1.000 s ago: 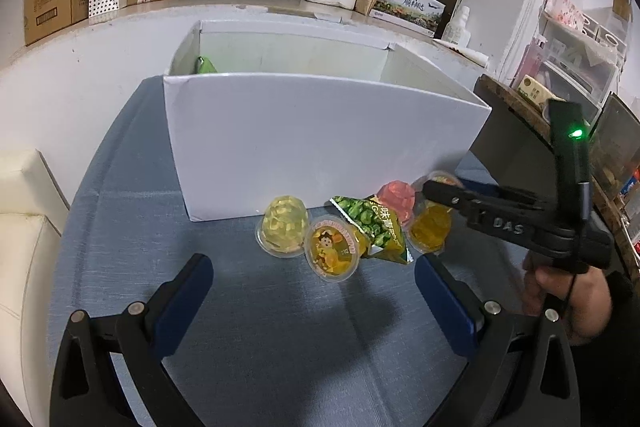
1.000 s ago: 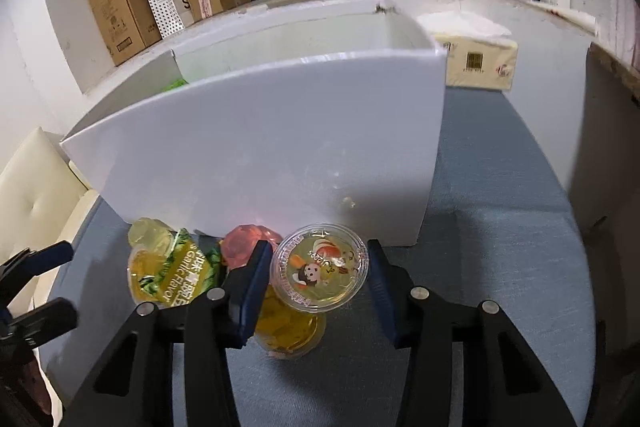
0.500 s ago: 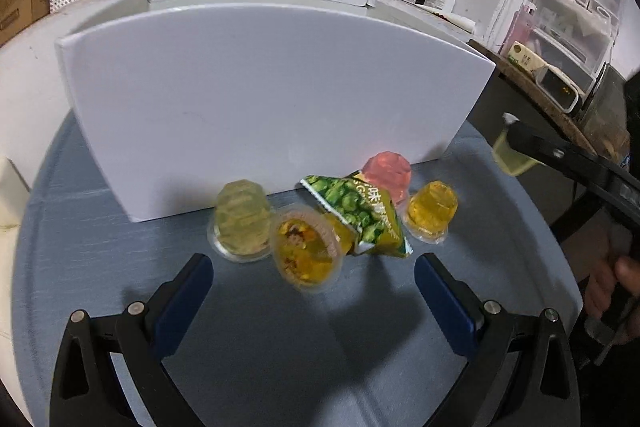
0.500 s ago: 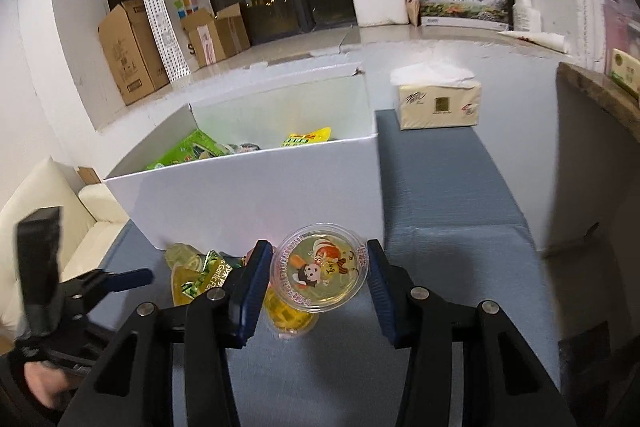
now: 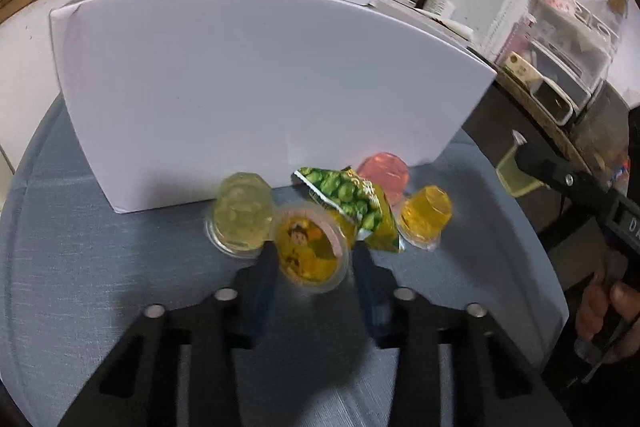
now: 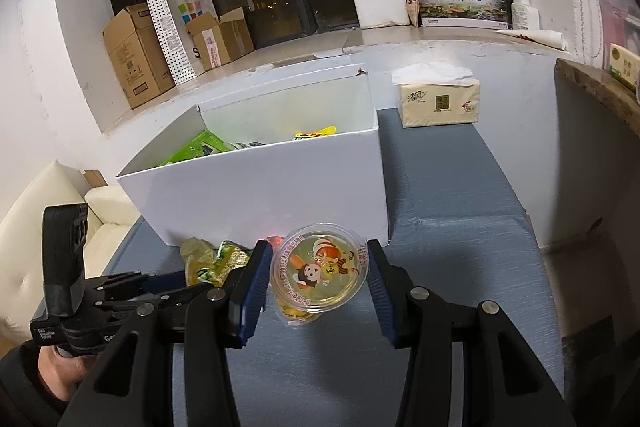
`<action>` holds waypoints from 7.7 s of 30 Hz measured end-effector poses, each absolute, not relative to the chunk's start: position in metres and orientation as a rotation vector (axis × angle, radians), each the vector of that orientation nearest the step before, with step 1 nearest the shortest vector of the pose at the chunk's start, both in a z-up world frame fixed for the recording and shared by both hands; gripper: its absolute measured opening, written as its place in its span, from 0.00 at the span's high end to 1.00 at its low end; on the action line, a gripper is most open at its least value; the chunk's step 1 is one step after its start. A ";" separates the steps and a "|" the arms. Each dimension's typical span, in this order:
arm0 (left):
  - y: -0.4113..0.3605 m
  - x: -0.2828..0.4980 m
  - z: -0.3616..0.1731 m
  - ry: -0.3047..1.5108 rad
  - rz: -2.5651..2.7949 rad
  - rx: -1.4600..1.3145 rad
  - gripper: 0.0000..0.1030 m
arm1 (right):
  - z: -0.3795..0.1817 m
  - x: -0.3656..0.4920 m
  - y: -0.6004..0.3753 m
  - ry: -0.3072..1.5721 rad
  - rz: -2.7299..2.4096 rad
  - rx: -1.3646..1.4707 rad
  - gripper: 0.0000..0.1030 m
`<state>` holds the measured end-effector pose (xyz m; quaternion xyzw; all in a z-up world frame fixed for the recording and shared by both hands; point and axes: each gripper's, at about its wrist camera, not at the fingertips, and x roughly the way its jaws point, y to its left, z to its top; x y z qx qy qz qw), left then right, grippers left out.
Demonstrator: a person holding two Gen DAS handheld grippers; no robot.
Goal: Organize snacks
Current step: 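Grasp the cartoon-lidded clear cup with the right gripper while the left grasps a cartoon-lidded yellow cup, then lower both held cups into the white box and open both grippers, then move both open grippers back to the remaining cups on the table, then grasp the yellow jelly cup with the right gripper while the left grasps the clear cup, then drop both jelly cups into the white box by opening both grippers, then grasp the pink jelly cup with the right gripper while the left grasps the green pea pack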
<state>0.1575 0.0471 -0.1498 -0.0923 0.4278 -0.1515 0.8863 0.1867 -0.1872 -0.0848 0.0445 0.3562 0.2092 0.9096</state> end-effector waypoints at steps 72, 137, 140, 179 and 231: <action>0.089 0.257 -0.034 0.672 -0.085 -0.052 0.27 | -0.021 0.306 -0.116 0.703 0.484 -0.040 0.48; 0.064 0.160 -0.132 0.843 -0.044 -0.042 0.00 | -0.123 0.186 -0.162 0.829 0.559 -0.010 0.62; 0.061 0.177 -0.139 0.869 -0.061 -0.025 0.00 | -0.113 0.175 -0.165 0.800 0.562 -0.011 0.62; 0.085 0.130 -0.038 0.552 -0.194 -0.127 0.65 | -0.054 0.172 -0.159 0.681 0.612 0.018 0.62; 0.073 0.107 -0.081 0.678 -0.125 -0.143 0.00 | -0.091 0.179 -0.170 0.759 0.523 0.059 0.00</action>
